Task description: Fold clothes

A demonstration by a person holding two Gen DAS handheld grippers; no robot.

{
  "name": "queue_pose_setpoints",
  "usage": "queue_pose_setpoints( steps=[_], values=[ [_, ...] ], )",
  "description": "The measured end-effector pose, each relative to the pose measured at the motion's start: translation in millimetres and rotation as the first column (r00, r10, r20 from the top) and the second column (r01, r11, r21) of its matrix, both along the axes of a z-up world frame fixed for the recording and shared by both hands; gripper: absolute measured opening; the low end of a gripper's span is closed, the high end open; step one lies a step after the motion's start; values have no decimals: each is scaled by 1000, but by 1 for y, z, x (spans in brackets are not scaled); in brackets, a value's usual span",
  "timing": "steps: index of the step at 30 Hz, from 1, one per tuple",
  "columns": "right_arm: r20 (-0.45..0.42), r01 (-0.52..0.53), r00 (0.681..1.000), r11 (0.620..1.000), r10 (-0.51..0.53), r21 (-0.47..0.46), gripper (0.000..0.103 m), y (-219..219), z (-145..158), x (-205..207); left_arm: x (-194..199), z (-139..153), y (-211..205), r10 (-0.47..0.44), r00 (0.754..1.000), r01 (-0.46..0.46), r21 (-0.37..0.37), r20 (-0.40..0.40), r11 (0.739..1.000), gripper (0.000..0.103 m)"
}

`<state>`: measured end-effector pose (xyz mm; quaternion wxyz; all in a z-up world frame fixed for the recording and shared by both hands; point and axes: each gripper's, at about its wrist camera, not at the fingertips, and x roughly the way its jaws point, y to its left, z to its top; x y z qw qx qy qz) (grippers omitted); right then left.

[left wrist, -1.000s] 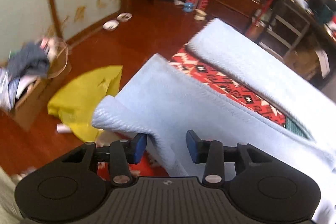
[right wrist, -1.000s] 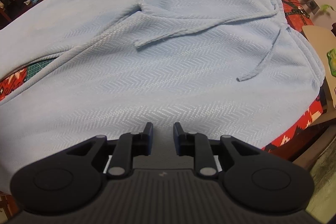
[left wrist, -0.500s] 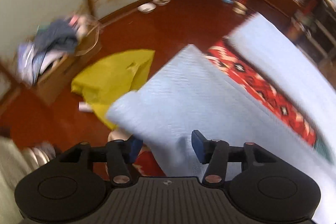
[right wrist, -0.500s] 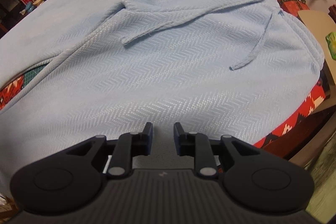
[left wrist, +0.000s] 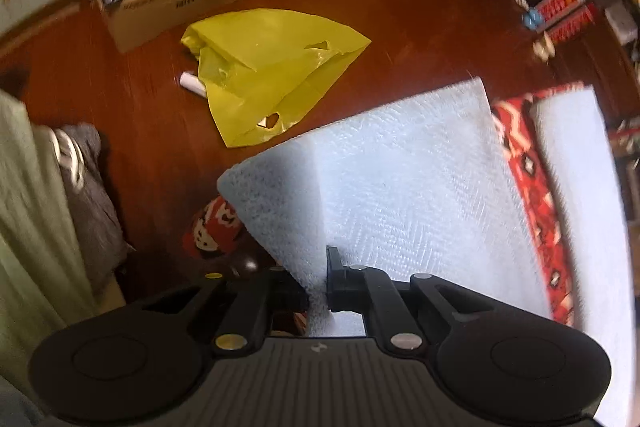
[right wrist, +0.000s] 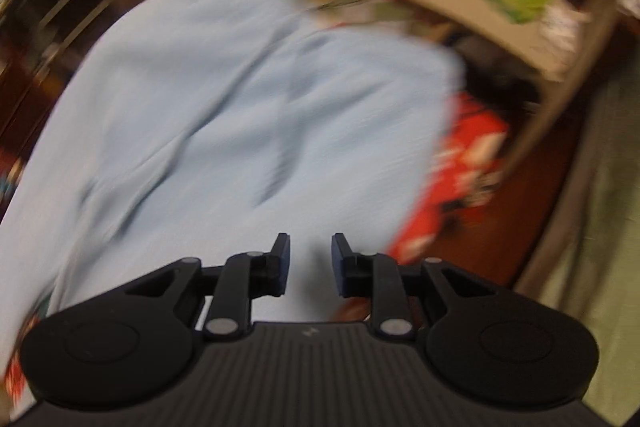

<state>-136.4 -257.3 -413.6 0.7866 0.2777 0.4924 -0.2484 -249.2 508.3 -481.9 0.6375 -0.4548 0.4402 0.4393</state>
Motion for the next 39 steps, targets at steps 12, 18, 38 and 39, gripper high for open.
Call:
queue_pose_setpoints(
  steps=[12,18,38,39],
  values=[
    [83,168,981,980,-177,108,21,-120,-55,3,36,7,-17,-76,976,96,88,-205,991,7],
    [18,59,998,994,-61,88,13,-125,-78,27,52,9,-32,-82,964,114,113,-254,987,7],
    [-61,82,994,993,-88,-84,3,-97,-62,53,44,23,-29,-80,962,112,112,-263,987,5],
    [-56,83,995,993,-88,-85,3,-97,-54,50,41,28,-28,-86,964,115,106,-252,988,5]
  ],
)
